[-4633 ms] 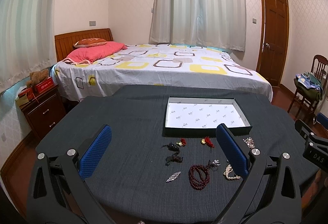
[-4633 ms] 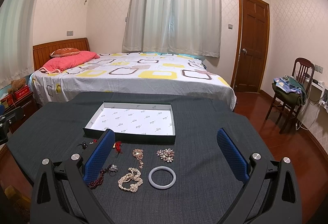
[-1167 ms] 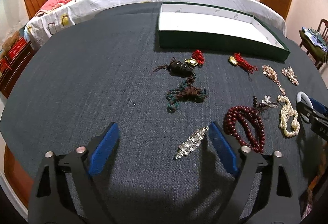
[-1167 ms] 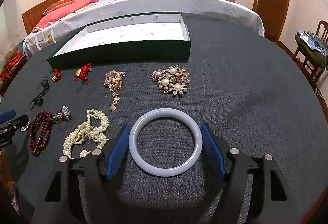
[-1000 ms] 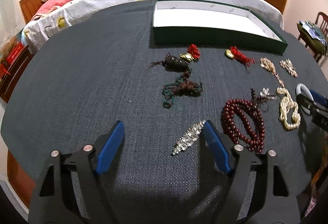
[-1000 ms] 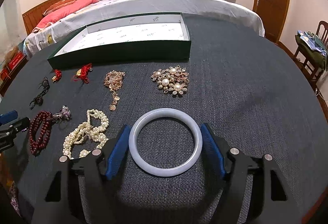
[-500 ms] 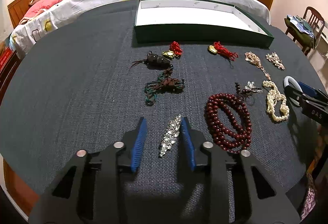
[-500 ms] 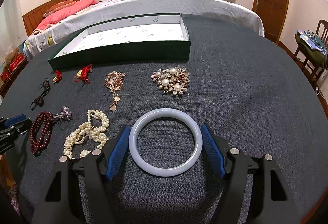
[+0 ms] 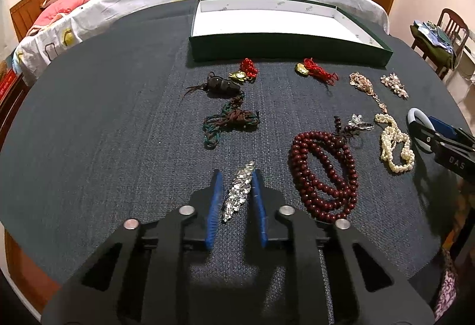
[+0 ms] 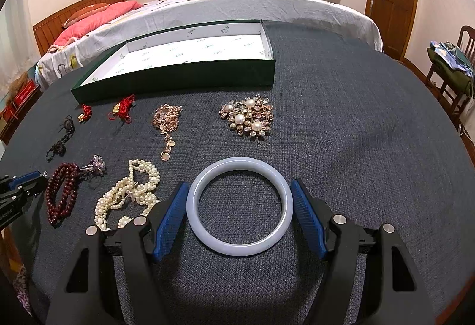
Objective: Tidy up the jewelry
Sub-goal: 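Lower the left tool onto the silver brooch while the right tool lowers over the white bangle, then carry the silver brooch and white bangle into the box and open both tools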
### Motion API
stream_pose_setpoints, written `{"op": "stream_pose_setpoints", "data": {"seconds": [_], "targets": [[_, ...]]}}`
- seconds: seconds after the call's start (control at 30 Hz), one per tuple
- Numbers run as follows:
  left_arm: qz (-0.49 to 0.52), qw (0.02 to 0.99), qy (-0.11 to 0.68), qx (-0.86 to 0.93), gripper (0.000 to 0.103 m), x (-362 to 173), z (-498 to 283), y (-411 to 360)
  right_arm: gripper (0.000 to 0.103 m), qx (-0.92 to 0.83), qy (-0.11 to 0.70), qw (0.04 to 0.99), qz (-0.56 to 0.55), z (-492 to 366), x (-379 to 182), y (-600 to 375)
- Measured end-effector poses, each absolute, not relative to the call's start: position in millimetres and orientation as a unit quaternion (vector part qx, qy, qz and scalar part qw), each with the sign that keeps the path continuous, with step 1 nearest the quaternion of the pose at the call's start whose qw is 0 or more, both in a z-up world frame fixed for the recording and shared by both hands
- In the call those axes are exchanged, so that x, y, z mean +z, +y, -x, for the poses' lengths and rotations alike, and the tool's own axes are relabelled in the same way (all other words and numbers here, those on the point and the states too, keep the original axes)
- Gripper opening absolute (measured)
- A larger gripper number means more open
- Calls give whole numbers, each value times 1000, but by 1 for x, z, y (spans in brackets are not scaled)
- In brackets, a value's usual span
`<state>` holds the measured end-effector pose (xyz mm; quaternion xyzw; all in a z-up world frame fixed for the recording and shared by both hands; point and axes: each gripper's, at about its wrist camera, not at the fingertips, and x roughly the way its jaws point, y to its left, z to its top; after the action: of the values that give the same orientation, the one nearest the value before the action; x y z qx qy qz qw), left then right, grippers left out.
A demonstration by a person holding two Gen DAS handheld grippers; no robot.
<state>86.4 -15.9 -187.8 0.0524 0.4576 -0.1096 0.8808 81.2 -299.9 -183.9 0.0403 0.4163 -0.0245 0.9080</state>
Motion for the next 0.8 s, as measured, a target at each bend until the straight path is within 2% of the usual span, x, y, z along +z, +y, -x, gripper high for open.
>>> {"op": "stream_pose_setpoints", "data": {"seconds": [0.8], "targets": [[-63, 895, 429, -104, 14, -168, -92, -19, 68, -25, 403, 913, -50, -77, -173, -303]]}}
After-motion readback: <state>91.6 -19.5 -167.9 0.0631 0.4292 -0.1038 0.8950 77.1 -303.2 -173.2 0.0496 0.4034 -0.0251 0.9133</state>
